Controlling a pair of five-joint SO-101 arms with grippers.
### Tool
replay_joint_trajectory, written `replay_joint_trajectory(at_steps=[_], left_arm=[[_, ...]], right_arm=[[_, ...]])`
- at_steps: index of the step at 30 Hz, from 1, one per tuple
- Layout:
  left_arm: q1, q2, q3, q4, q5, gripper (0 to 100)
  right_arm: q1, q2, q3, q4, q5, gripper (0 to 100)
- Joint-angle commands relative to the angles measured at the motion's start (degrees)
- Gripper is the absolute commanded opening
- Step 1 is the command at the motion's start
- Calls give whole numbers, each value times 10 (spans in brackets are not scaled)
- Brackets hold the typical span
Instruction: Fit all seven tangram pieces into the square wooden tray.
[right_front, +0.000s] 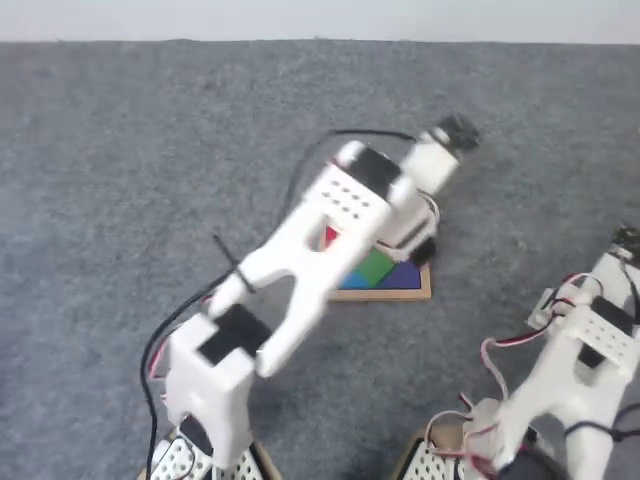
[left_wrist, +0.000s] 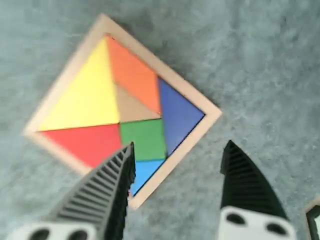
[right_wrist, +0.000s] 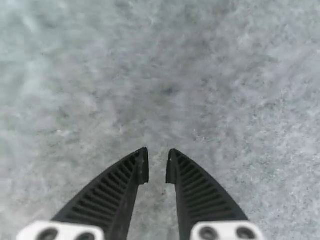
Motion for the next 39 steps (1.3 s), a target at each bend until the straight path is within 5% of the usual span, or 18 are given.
replay_joint_trajectory(at_steps=[1,12,26,39], left_arm=[[-47,-118,-11,30,2,267],[-176,-387,233,-50,-17,267],[-343,-732,721,-266,-44,268],[-355,-960,1028,-408,-40,268]], right_arm=[[-62,-114,-18,58,8,65],[-244,-455,100,190,46,67],[-323,-646,233,195,46,65],[-320,-742,346,193,46,65]])
